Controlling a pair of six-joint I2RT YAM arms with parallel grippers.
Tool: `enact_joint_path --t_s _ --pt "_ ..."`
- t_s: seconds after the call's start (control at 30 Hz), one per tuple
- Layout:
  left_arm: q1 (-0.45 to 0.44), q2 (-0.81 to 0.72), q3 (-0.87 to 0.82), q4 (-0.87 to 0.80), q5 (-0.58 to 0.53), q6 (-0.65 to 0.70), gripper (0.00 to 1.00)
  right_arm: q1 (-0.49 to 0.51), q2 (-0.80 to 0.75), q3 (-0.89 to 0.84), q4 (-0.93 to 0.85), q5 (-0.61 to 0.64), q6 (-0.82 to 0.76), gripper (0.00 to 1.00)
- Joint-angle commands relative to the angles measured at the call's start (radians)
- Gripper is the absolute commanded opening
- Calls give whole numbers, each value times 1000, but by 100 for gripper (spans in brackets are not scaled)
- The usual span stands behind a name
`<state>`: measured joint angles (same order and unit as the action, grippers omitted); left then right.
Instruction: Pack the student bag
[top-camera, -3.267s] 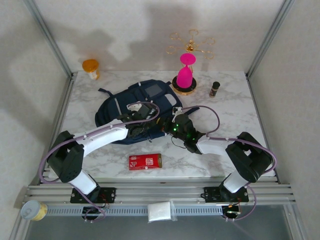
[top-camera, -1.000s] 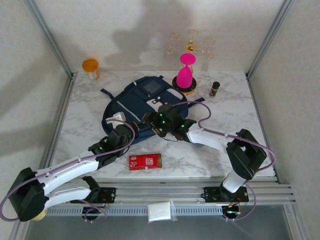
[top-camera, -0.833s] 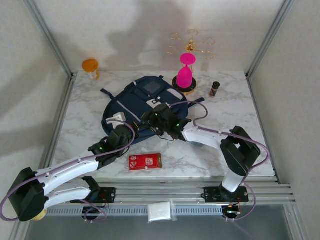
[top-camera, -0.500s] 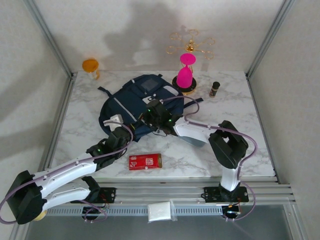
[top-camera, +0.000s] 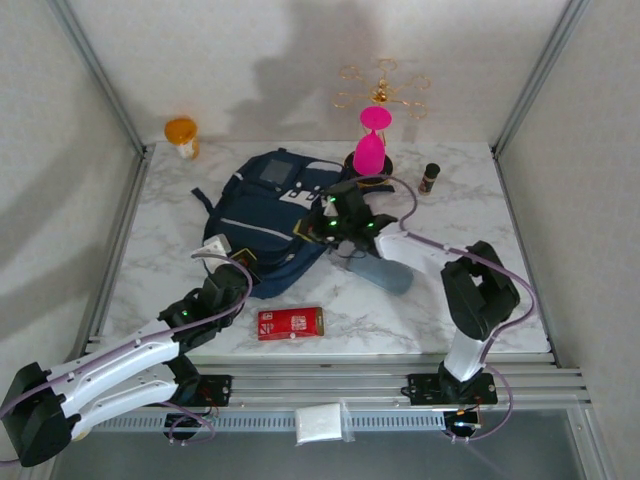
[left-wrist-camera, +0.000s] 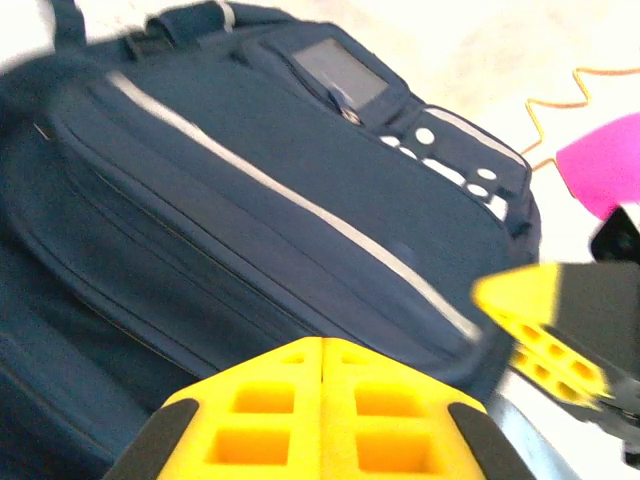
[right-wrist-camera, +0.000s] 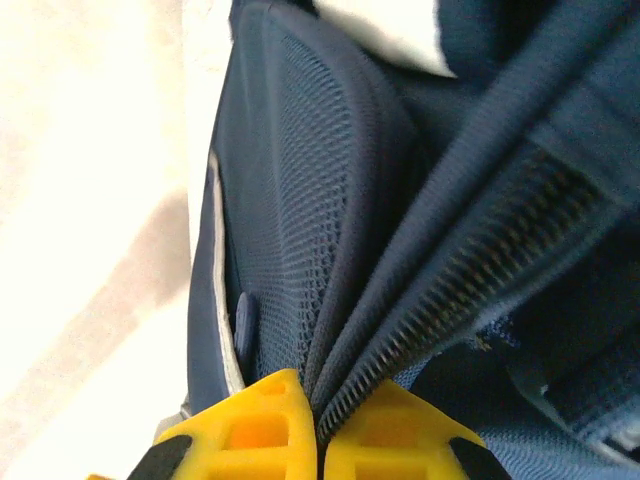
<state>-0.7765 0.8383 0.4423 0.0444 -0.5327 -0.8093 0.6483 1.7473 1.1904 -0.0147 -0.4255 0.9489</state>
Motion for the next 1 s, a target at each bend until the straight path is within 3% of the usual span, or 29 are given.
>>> enact_joint_path --t_s 0.0,0.13,0.23,0.3,0.37,0.6,0.73,0.97 --pt "3 5 -33 68 -95 35 0 -129 -45 -1 -9 -180 -162 0" --pt "4 37 -7 123 7 104 0 -129 -53 11 -54 -170 -202 0" --pt "2 76 93 14 102 68 0 -127 -78 -26 -13 -173 -149 0" --pt "-11 121 151 -31 218 51 19 -115 -104 -54 15 -146 -104 0" --pt "-50 179 199 -43 304 77 25 -108 -133 -90 65 -121 -49 0" --pt "-155 417 409 -240 309 175 35 -113 -183 -141 200 -146 136 0" --pt "-178 421 424 -192 351 159 40 -131 -229 -232 376 -133 323 0" --pt "-178 400 417 -264 341 120 47 -150 -252 -226 415 -98 386 0"
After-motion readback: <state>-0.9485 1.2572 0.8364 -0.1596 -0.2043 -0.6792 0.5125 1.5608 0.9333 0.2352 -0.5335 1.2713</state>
